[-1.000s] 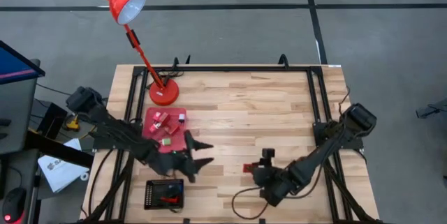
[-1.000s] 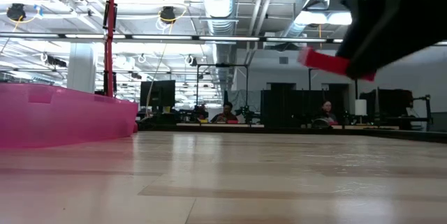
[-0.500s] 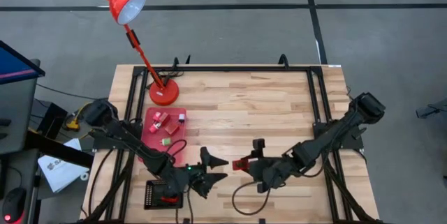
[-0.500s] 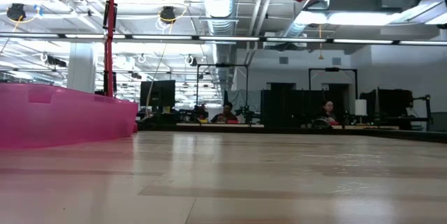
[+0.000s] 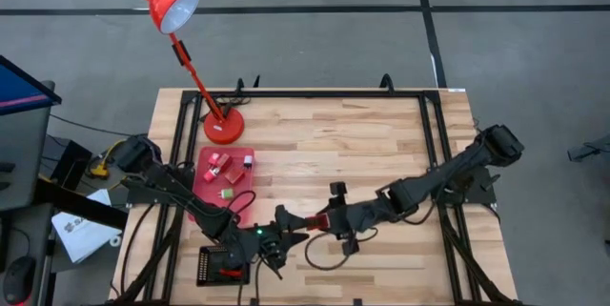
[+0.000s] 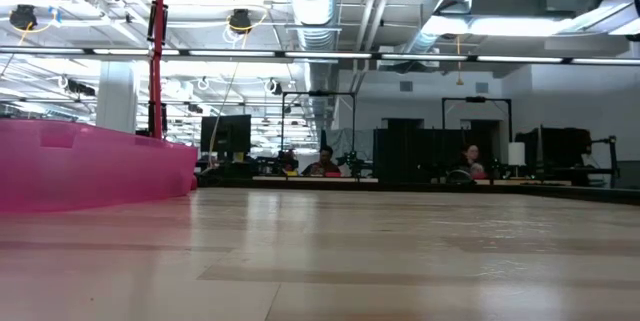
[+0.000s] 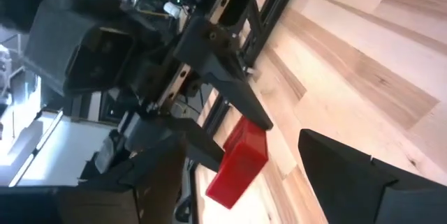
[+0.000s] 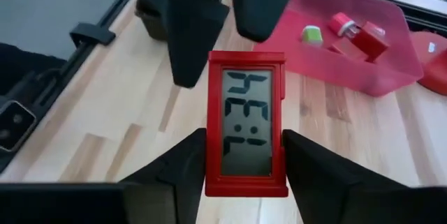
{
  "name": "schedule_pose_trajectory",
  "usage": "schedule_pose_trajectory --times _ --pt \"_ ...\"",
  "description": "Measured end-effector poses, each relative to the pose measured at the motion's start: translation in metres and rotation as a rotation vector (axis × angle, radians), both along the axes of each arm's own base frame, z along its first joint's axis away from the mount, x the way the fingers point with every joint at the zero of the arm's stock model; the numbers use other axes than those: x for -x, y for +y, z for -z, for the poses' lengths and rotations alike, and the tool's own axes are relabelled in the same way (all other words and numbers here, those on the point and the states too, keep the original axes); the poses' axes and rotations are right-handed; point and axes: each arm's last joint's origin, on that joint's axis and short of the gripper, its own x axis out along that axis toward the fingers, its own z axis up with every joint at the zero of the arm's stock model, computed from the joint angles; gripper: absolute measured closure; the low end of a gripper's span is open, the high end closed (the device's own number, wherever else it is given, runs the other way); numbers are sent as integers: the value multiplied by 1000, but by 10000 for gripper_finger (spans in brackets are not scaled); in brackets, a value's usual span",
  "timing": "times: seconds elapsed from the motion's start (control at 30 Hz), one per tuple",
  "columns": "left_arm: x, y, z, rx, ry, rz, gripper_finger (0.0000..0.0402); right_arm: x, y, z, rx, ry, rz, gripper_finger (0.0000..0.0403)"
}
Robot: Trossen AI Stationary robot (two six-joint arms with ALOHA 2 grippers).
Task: Pick & Place Office items
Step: Put the red digital timer into the black bin
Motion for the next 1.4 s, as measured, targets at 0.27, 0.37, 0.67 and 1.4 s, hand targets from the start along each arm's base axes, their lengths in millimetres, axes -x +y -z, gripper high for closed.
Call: schedule_pose_trajectory --times 0.27,0.37,0.67,1.4 --pt "-2 3 1 -26 14 -2 168 -7 -7 -4 -59 -19 -63 258" --pt "-2 4 1 -26 14 -5 193 -8 -8 -5 -63 -35 -61 250" --pt "-1 5 2 -30 7 -63 327 -9 -10 -7 -83 -41 -62 245" --pt "49 -25 -4 -75 -113 -427 345 34 -9 -58 -5 -175 -5 200"
